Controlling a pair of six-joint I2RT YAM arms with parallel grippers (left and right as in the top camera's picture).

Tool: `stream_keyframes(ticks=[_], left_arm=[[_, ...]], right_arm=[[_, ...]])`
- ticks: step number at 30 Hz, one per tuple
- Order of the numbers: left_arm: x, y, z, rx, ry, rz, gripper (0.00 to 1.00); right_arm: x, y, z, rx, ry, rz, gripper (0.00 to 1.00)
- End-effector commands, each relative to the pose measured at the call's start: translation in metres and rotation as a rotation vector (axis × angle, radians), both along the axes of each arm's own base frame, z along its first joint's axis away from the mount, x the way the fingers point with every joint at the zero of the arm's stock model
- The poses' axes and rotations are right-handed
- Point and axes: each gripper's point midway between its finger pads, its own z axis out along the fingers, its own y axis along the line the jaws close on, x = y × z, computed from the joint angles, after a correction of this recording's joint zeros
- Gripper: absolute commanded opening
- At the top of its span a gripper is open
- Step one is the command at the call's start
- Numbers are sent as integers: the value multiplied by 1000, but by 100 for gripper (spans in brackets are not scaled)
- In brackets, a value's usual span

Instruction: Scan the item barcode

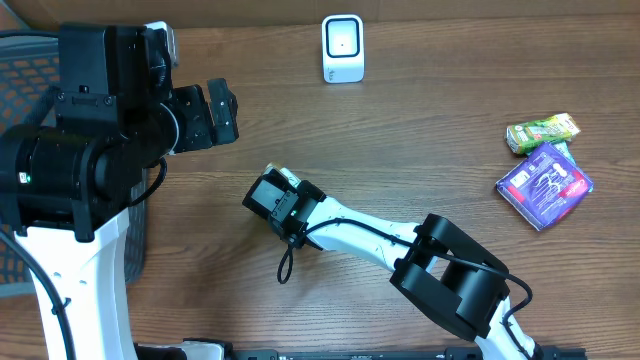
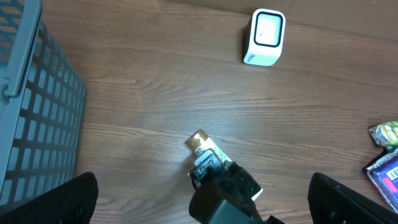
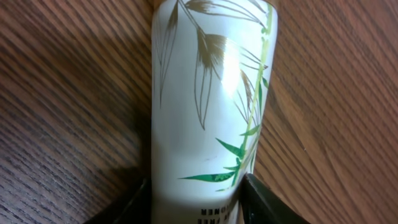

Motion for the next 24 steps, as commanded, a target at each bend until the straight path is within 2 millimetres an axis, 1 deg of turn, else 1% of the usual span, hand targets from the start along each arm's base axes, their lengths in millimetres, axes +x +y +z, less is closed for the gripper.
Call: stream_keyframes(ticks=[1, 4, 6, 11, 13, 15, 17, 20, 22, 24], left_arm=[[2, 2, 1, 14, -4, -4, 100], [2, 2, 1, 14, -4, -4, 100], [2, 2, 1, 14, -3, -4, 100], [2, 2, 1, 14, -4, -4, 99], [2, 2, 1, 14, -4, -4, 100], [2, 2, 1, 14, -3, -4, 99], [2, 2, 1, 14, -3, -4, 100], [2, 2, 1, 14, -3, -4, 100], [2, 2, 1, 14, -4, -4, 100], [2, 2, 1, 14, -4, -4, 99]], right_arm=[[-6, -9, -11, -5, 37, -47, 39], [-13, -6, -11, 24, 118, -39, 33], [-16, -3, -8, 59, 188, -38, 28], [-18, 2, -4, 215, 402, -36, 26], [-22, 3, -1, 293, 508, -12, 24], [-28, 6, 11, 409, 637, 15, 20], [-28, 7, 29, 533, 740, 35, 15], [-18, 1, 58, 703, 832, 32, 12], [-13, -3, 80, 815, 869, 82, 12], [-7, -10, 107, 941, 900, 141, 12]])
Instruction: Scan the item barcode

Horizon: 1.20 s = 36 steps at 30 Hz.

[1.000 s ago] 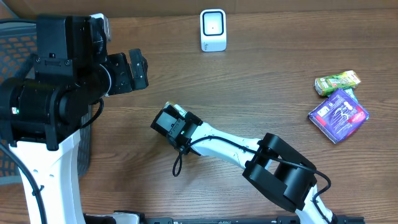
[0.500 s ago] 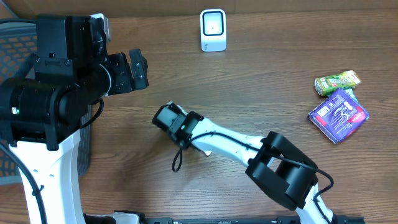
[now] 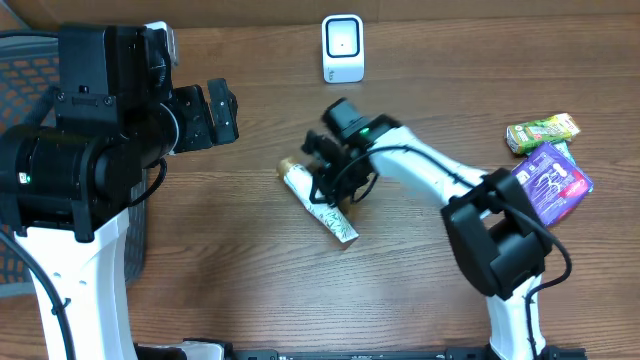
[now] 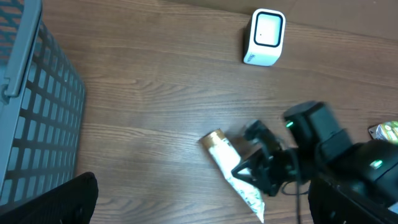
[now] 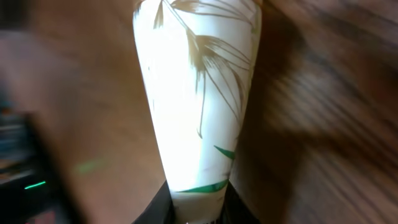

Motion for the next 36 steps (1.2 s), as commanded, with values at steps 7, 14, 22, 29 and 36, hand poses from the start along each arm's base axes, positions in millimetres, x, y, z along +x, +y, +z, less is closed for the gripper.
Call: stream_keyframes(ticks=[7, 14, 22, 29, 36], left_arm=[[2, 2, 1, 14, -4, -4, 100], [2, 2, 1, 14, -4, -4, 100], [2, 2, 1, 14, -4, -4, 100], [2, 2, 1, 14, -4, -4, 100], [2, 2, 1, 14, -4, -4, 99]], right_arm=[[6, -9, 134, 644, 108, 77, 11], [24, -52, 201, 911, 90, 66, 11], [33, -91, 247, 910, 62, -35, 4], [24, -120, 311, 910, 24, -100, 4], [6, -138, 355, 907, 9, -144, 3]])
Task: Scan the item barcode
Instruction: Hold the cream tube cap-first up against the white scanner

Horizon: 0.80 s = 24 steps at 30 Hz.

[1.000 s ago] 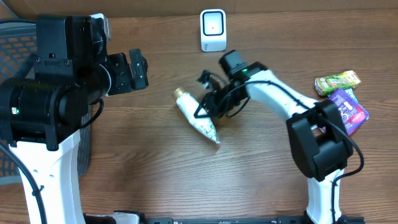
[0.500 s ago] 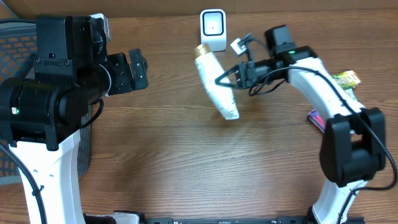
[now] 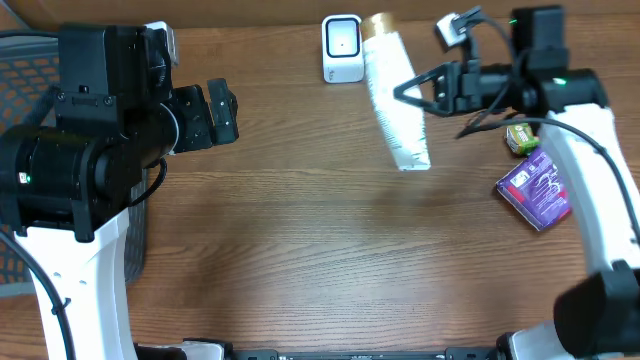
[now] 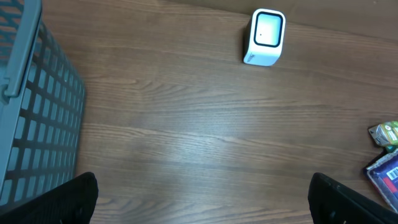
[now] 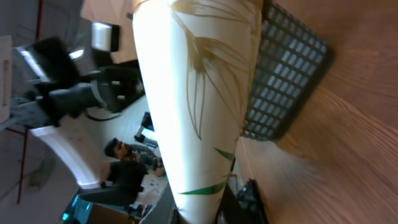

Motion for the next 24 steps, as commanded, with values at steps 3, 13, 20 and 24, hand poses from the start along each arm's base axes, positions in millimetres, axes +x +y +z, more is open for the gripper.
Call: stream_keyframes(ticks=[3, 13, 20, 24], left_arm=[[2, 2, 1, 14, -3, -4, 99], [2, 2, 1, 14, -3, -4, 100], [2, 2, 1, 14, -4, -4, 99], [2, 2, 1, 14, -3, -4, 100]], right_arm=[[-29, -7, 54, 39, -42, 31, 3], [8, 3, 34, -114, -128, -193, 4], [58, 20, -27, -526, -205, -577, 3], [65, 32, -36, -640, -280, -643, 3]])
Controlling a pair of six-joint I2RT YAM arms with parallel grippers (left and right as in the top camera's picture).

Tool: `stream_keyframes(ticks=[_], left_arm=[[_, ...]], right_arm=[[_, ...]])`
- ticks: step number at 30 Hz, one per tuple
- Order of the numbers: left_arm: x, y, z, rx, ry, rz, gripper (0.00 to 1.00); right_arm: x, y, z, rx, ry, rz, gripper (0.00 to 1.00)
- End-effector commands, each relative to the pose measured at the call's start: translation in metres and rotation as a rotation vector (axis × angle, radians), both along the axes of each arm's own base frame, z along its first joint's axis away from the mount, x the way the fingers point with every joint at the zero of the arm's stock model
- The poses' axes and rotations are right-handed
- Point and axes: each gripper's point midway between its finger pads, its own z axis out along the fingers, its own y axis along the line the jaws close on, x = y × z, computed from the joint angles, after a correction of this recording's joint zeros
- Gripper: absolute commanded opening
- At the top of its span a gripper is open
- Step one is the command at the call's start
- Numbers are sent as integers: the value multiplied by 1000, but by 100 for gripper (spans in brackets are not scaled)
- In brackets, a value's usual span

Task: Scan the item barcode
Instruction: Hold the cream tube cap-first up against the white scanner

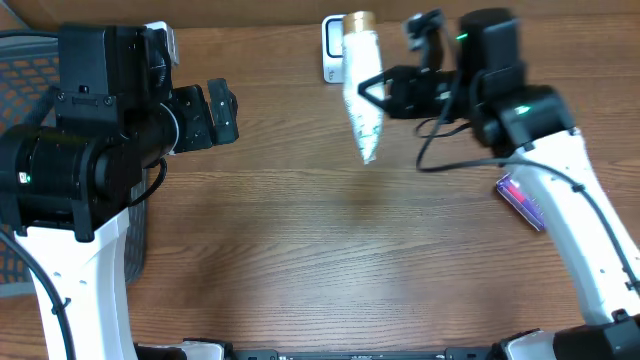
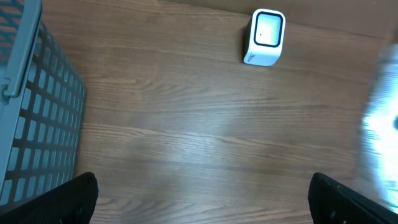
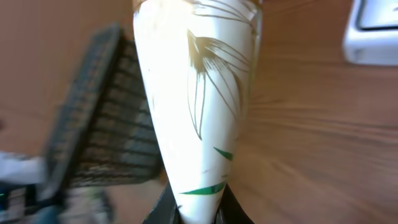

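A white tube [image 1: 360,85] with a gold cap and leaf print hangs in the air, cap toward the far edge. My right gripper [image 1: 374,90] is shut on its narrow crimped end [image 3: 198,208]. The tube overlaps the white scanner box [image 1: 334,55] in the overhead view; in the right wrist view the scanner [image 3: 373,31] shows at the upper right. The left wrist view shows the scanner [image 2: 265,37] and the tube as a blur [image 2: 380,130] at the right edge. My left gripper [image 2: 202,199] is open and empty, high over the table's left side.
A grey mesh basket [image 1: 20,100] stands at the table's left edge, also in the left wrist view [image 2: 37,124]. A purple packet [image 1: 520,195] lies at the right, partly under my right arm.
My right gripper has moved left with the tube, from right of the scanner to in front of it. The tube now covers part of the scanner from above. The left arm has not moved.
The tube lay on the middle of the table with my right gripper shut on it. Then it was nearer the scanner, still low. Then it was raised just right of the scanner, and now it hangs in front of the scanner.
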Motion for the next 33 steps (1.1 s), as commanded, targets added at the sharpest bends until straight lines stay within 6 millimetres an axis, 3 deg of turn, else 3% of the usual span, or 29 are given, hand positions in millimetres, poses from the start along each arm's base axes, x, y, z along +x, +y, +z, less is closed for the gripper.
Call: stream_keyframes(ticks=[1, 5, 12, 18, 26, 33], left_arm=[[2, 2, 1, 14, -4, -4, 100], [2, 2, 1, 14, -4, -4, 100], [2, 2, 1, 14, -4, -4, 100], [2, 2, 1, 14, -4, -4, 100], [2, 2, 1, 14, -4, -4, 100], [2, 2, 1, 14, -4, -4, 100]], right_arm=[[29, -14, 14, -164, -166, -162, 3], [54, -14, 0, -291, -192, -214, 3], [116, -10, -27, -489, -236, -250, 3], [158, -4, -75, -589, -248, -263, 3], [194, 10, -129, -613, -283, -255, 3], [212, 15, -166, -635, -295, -281, 4]])
